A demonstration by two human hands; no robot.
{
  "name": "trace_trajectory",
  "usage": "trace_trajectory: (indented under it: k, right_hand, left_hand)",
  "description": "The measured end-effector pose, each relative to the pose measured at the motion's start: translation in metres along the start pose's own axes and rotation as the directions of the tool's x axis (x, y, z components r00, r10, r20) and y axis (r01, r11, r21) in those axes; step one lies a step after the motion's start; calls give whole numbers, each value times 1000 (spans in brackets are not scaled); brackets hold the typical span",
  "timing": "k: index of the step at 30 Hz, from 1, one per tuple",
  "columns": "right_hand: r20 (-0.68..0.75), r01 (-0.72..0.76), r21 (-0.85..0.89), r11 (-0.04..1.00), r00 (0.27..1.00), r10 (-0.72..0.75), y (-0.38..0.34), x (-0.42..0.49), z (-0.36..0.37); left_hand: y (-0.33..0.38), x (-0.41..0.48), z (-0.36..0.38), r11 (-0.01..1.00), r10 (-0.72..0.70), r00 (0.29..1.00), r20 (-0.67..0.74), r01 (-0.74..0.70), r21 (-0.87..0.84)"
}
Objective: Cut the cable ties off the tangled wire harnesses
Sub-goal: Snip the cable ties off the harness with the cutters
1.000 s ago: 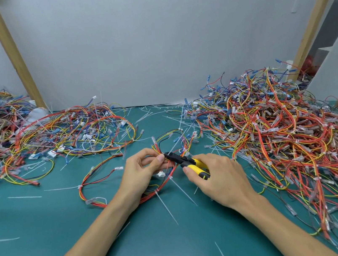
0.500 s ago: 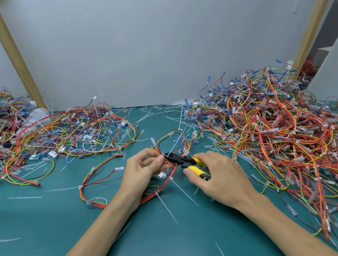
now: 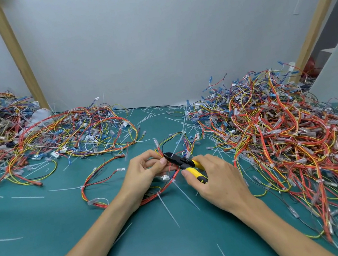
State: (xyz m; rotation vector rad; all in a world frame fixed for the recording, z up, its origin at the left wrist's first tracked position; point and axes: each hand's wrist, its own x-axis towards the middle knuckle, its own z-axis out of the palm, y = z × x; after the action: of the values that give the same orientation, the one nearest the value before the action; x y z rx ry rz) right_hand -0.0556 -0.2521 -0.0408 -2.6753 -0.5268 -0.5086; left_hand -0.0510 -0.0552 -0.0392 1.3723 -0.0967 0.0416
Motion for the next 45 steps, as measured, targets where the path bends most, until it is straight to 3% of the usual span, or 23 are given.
trace_trajectory:
  k: [18, 45]
  right_hand:
    - [32, -21, 41, 999, 999, 20, 2, 0, -2]
    - [83, -29, -36, 999, 996, 31, 3, 2, -11]
  left_hand:
    - [3, -2, 2, 999, -35, 999, 10, 34, 23]
    - [5, -2, 5, 998, -33, 999, -28, 34, 51]
